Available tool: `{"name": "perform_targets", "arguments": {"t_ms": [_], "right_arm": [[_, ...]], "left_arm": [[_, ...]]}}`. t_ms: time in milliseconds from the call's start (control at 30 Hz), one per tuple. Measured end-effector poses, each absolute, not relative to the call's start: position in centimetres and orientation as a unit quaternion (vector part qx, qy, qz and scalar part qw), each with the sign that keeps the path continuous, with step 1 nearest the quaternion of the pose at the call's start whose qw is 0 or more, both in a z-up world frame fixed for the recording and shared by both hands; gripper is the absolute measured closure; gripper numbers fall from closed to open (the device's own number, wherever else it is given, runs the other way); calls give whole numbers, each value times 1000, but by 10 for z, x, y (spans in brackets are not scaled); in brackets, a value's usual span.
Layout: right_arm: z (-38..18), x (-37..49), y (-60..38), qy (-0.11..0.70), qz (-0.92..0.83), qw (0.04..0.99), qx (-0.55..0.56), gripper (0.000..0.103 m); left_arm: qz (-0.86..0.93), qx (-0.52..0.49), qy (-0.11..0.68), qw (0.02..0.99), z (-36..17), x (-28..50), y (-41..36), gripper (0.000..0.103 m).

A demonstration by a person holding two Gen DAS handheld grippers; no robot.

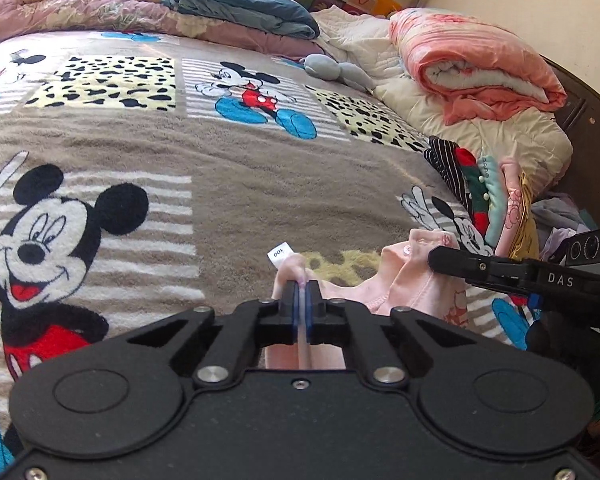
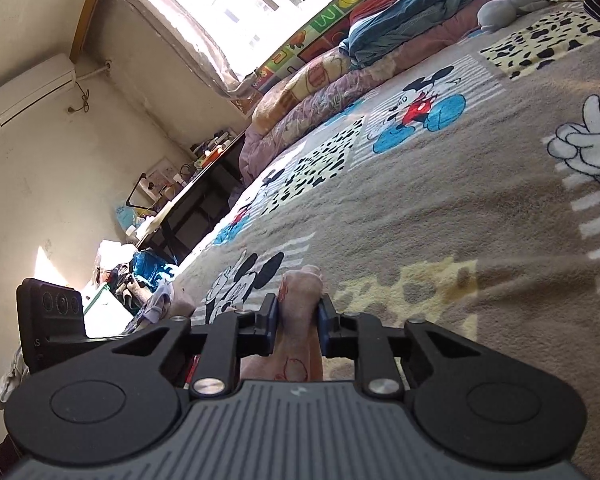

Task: Fold clothes
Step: 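Lift the pink garment with both grippers and unfold it over the bed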

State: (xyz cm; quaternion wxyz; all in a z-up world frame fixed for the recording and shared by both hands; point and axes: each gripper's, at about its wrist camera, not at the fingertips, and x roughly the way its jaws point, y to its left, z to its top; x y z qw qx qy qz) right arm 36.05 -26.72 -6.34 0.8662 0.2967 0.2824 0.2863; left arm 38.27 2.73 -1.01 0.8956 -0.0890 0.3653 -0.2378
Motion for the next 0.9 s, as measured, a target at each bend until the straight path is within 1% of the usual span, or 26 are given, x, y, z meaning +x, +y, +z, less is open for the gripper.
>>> {"name": "perform_targets", "arguments": {"t_ms": [267,433,600,667,733,800,900], "right_arm": [[22,401,-270,244,289,888,262,82],[76,426,-279,210,276,901,259,82],[135,443,-283,154,272,919,241,82],[149,444,-285,136,280,919,241,83],[149,439,-284,128,280,922,235,83],[145,431,-282,124,279,925,227,83],[122,402,-275,126,288,928,199,83]], "left_arm": [[-212,-87,287,930,75,400,27,103],[-184,-77,218,955,134,415,25,103],[-177,-89,137,971,181,417,30,103],[-181,-86,124,972,181,412,29,103],[-187,-79,122,972,173,404,28,103],[-194,-68,134,969,150,387,26,103],[-202,-59,156,965,112,358,24,103]]}}
